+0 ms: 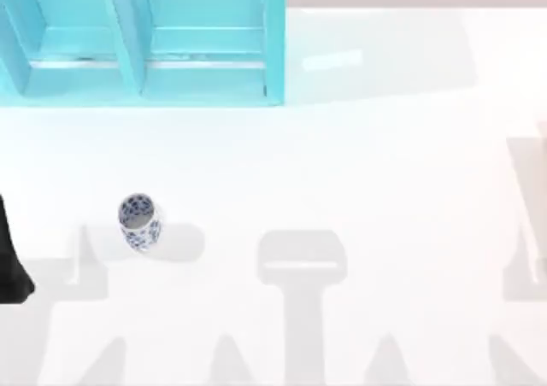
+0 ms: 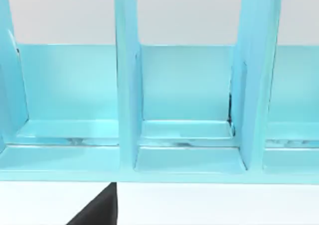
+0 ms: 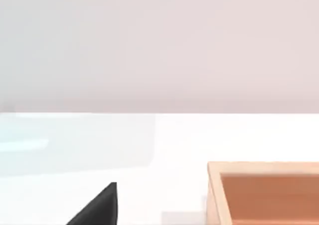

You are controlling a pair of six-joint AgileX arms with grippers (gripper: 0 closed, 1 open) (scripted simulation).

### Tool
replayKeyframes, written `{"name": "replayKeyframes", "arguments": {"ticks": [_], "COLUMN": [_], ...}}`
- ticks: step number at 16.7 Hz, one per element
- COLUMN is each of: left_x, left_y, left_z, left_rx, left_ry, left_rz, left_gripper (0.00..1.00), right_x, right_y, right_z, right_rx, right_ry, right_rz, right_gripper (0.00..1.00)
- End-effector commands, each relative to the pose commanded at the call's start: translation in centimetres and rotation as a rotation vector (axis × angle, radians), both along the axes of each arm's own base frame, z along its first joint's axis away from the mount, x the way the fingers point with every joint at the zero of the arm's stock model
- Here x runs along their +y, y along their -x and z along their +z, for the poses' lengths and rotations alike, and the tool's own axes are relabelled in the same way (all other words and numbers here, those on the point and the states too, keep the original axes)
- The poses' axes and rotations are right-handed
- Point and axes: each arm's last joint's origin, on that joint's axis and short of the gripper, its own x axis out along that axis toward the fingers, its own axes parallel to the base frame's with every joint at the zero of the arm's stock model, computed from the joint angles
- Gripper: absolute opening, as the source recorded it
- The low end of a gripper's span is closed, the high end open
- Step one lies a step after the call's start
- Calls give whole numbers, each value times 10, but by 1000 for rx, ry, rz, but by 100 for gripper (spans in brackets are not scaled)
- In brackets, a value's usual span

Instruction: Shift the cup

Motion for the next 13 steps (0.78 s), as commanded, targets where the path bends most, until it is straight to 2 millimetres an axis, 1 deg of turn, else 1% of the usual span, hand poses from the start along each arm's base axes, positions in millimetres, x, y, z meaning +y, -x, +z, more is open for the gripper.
{"name": "replayKeyframes", "arguments": {"ticks": [3, 5, 6, 8, 10, 12, 13], "left_x": [0, -2, -4, -7, -13, -21, -26], "left_y": [0, 0, -1, -5, -14, -34, -48], "left_z": [2, 12, 20, 42, 71, 101, 114], "left_rx": [9, 51, 83, 171, 286, 434, 524], "left_ry": [3, 16, 25, 47, 71, 92, 99], "left_rz": [-3, -21, -35, -68, -102, -130, -140], "left_gripper": [100, 100, 100, 100, 100, 100, 100], "right_x": [0, 0, 0, 0, 0, 0, 0], "right_y": [0, 0, 0, 0, 0, 0, 0], "right_z": [0, 0, 0, 0, 0, 0, 0], "right_rx": [0, 0, 0, 0, 0, 0, 0], "right_ry": [0, 0, 0, 0, 0, 0, 0], "right_rz": [0, 0, 0, 0, 0, 0, 0], "right_gripper": [100, 100, 100, 100, 100, 100, 100]}}
